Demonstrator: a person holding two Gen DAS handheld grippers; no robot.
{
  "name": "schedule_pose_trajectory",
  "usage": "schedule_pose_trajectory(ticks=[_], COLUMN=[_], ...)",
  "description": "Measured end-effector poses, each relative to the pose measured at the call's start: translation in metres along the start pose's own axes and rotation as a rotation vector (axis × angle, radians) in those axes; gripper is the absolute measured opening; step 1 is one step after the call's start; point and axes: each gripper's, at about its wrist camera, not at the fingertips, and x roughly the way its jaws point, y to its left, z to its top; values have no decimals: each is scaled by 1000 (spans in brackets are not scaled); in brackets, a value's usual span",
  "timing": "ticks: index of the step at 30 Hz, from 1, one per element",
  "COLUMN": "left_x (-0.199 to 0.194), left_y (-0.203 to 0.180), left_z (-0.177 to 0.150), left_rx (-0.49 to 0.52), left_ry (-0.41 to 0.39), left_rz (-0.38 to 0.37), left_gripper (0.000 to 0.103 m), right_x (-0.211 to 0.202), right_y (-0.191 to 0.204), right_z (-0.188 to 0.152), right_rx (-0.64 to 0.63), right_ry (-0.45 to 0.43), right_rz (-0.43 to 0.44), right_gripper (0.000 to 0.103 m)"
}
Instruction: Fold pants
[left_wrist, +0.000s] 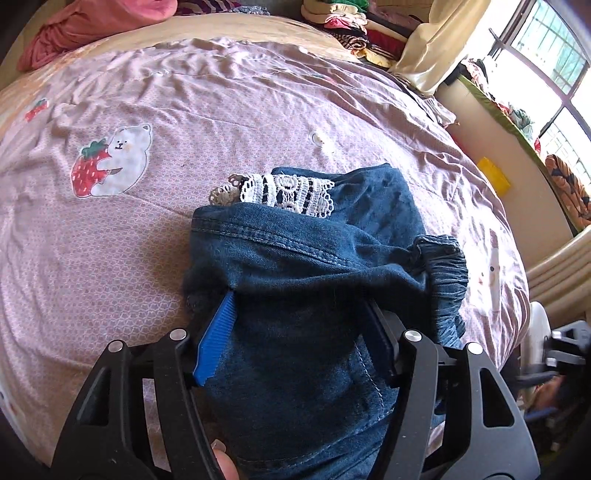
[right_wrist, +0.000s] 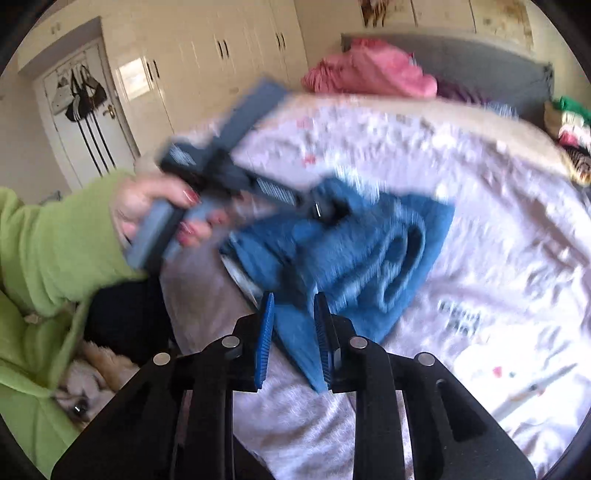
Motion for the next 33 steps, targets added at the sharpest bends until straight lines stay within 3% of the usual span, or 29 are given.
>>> schedule_pose_trajectory(ticks=[3, 6, 8, 10, 11, 15, 17, 19, 25, 33], left_x=[0, 0, 0, 0, 0, 1, 0, -3, -20, -46], left_y=[0, 0, -1, -1, -1, -2, -2, -3, -8, -14], left_z=[0, -2, -2, -3, -3, -3, -3, -3, -5, -12], left_rx=[-2, -9, -4, -3, 0, -14, -12, -9, 4, 32], left_ry=[-4, -8, -10, -9, -9, -15, -18, -27, -68, -130], left_rz=[3, 6, 10, 11, 12, 5, 9, 13, 20, 45], left_gripper=[56, 56, 56, 56, 57, 57, 58, 58, 58, 59], right_x=[17, 58, 85, 104, 107, 104, 95, 83, 44, 1], right_y=[21, 25, 14, 2, -2, 3, 4, 8, 17, 1], right_z=[14, 19, 15, 7, 4, 7, 10, 12, 20, 21], right_rx=[-57, -72, -11, 88, 147, 163, 185, 183, 197, 233], right_ry=[-6, 65, 119, 196, 192, 186, 170, 142, 54, -46], right_rz=[31, -21, -65, -56, -46, -58, -44, -37, -65, -168], right_gripper=[22, 22, 23, 23, 23, 24, 30, 49, 56, 66])
